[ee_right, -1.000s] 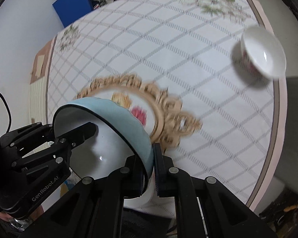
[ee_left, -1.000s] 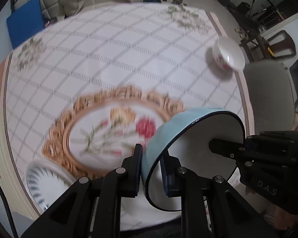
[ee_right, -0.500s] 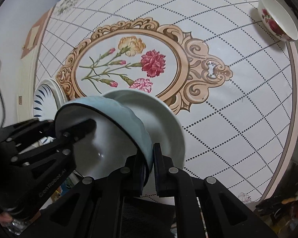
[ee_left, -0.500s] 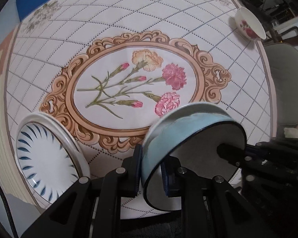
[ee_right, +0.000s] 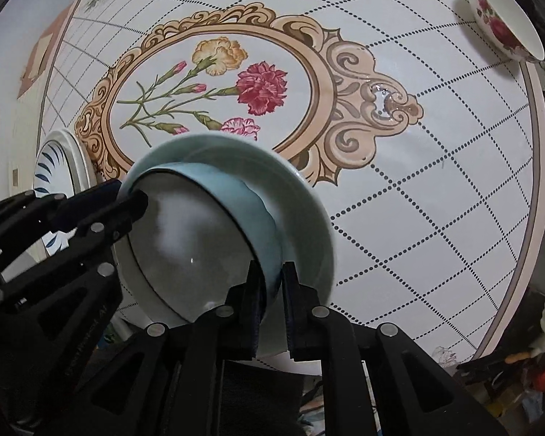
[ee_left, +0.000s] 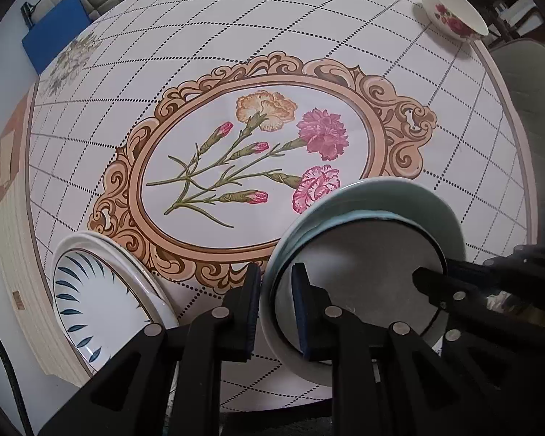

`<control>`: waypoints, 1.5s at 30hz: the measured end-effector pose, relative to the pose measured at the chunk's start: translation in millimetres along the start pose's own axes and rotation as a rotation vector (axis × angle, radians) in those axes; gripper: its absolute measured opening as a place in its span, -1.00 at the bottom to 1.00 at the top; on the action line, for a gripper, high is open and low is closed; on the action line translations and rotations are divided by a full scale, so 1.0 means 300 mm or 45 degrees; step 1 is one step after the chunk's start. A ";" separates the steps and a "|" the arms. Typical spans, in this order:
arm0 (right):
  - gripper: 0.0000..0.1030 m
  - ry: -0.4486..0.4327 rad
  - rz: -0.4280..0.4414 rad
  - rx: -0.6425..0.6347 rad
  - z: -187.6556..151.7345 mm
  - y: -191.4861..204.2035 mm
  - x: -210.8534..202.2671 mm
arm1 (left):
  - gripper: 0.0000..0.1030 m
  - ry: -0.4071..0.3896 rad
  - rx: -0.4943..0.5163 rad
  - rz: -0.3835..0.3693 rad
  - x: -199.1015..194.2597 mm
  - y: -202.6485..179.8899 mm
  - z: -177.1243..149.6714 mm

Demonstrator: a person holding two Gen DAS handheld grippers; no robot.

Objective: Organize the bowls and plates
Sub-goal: 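Carry the teal-rimmed bowl onto the carnation placemat beside the plate stack, then open both grippers to release the teal-rimmed bowl, then grasp the rim of the white rose-print bowl with both grippers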

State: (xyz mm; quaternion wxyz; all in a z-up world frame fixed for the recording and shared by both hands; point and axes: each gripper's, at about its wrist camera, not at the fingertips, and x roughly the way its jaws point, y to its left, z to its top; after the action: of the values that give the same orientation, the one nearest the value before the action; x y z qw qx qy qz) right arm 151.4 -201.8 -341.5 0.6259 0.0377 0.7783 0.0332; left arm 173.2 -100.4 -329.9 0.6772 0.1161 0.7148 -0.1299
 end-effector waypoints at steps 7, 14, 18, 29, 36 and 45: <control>-0.78 0.024 0.032 0.059 0.017 -0.027 -0.018 | -0.70 0.008 0.020 0.029 0.020 -0.032 0.010; -0.74 0.039 0.031 0.104 -0.001 -0.041 -0.029 | -0.68 0.038 -0.030 -0.019 0.010 0.000 0.007; -0.40 0.017 0.017 0.112 -0.032 -0.038 -0.059 | -0.52 0.021 -0.077 -0.040 -0.039 0.046 -0.006; 0.80 -0.170 -0.161 0.080 -0.183 0.044 -0.207 | 0.54 -0.160 -0.098 0.047 -0.200 0.098 -0.153; 1.00 -0.223 -0.086 0.220 -0.293 0.007 -0.251 | 0.86 -0.200 -0.128 -0.042 -0.261 0.120 -0.206; 1.00 -0.463 -0.004 0.415 -0.261 -0.227 -0.436 | 0.88 -0.295 -0.082 -0.082 -0.399 0.018 -0.012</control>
State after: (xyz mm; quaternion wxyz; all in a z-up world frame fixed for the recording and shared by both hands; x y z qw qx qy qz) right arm 101.8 -283.0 -204.3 0.7415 0.1424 0.6478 -0.1011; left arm 178.3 -93.0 -210.3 0.7543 0.0555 0.6389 -0.1409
